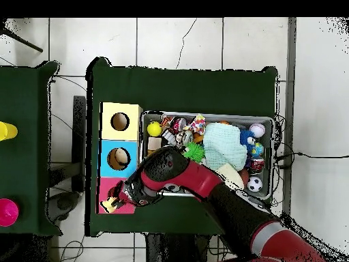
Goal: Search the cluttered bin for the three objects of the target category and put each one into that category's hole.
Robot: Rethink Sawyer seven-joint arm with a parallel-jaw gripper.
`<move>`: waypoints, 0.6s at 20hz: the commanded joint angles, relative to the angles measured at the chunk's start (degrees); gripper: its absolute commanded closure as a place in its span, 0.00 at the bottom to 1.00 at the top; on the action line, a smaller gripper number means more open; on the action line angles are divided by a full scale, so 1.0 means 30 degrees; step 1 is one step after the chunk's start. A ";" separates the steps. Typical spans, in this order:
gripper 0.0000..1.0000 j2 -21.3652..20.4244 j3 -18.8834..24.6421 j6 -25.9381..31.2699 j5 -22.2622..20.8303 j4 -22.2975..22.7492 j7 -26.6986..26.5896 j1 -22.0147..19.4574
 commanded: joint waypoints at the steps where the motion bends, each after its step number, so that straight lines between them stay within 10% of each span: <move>1: 1.00 0.0130 0.1355 -0.0429 0.1774 -0.1987 0.1343 0.0011; 12: 1.00 0.1794 0.1178 -0.0497 0.1720 -0.3691 0.0380 0.0416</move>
